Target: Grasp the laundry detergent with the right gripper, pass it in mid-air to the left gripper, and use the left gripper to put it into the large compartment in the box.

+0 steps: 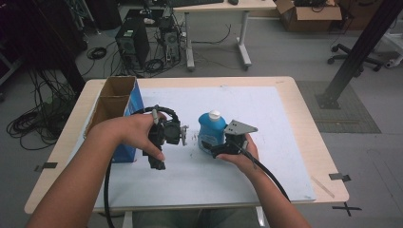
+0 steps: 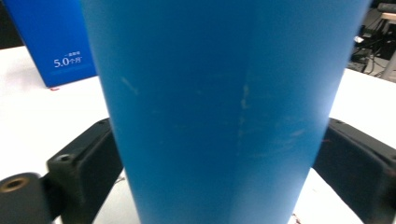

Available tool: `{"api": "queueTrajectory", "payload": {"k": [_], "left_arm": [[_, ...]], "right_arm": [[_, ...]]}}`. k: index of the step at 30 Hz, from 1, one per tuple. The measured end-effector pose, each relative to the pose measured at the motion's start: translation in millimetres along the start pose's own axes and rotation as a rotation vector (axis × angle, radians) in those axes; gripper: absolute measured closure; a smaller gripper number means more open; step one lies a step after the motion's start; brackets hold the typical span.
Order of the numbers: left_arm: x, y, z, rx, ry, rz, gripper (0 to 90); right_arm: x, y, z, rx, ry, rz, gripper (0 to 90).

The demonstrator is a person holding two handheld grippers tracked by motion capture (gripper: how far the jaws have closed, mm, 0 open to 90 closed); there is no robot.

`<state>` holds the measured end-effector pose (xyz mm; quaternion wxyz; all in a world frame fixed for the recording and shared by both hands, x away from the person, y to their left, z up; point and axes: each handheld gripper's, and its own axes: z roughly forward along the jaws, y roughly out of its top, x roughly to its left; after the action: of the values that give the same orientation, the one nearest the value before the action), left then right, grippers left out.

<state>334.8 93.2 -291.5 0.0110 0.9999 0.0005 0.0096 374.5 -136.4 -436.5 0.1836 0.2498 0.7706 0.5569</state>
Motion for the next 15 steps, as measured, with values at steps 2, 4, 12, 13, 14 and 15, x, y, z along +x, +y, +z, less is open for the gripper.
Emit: {"api": "queueTrajectory", "payload": {"k": [2, 4, 12, 13, 14, 15], "left_arm": [[-0.1, -0.2, -0.2, -0.003, 0.001, 0.000, 5.7], [-0.1, -0.4, -0.2, -0.003, 0.001, 0.000, 5.7], [0.1, -0.8, 0.7, -0.005, -0.001, -0.002, 5.7], [0.1, -1.0, 1.2, -0.005, -0.001, -0.002, 5.7], [0.1, -1.2, 1.6, -0.004, -0.002, -0.001, 5.7], [0.2, -1.4, 2.3, -0.005, -0.003, -0.003, 5.7]], "right_arm": [[0.0, -0.1, 0.0, -0.003, -0.001, -0.002, 8.3], [0.0, -0.3, 0.2, -0.007, 0.002, 0.002, 9.8], [0.6, -1.3, 1.5, -0.006, 0.001, 0.000, 12.9], [0.7, -1.3, 1.6, -0.007, 0.002, 0.001, 13.5], [0.8, -1.4, 1.6, -0.008, 0.003, 0.003, 13.9], [0.9, -1.5, 1.4, -0.010, 0.007, 0.006, 14.1]]}}
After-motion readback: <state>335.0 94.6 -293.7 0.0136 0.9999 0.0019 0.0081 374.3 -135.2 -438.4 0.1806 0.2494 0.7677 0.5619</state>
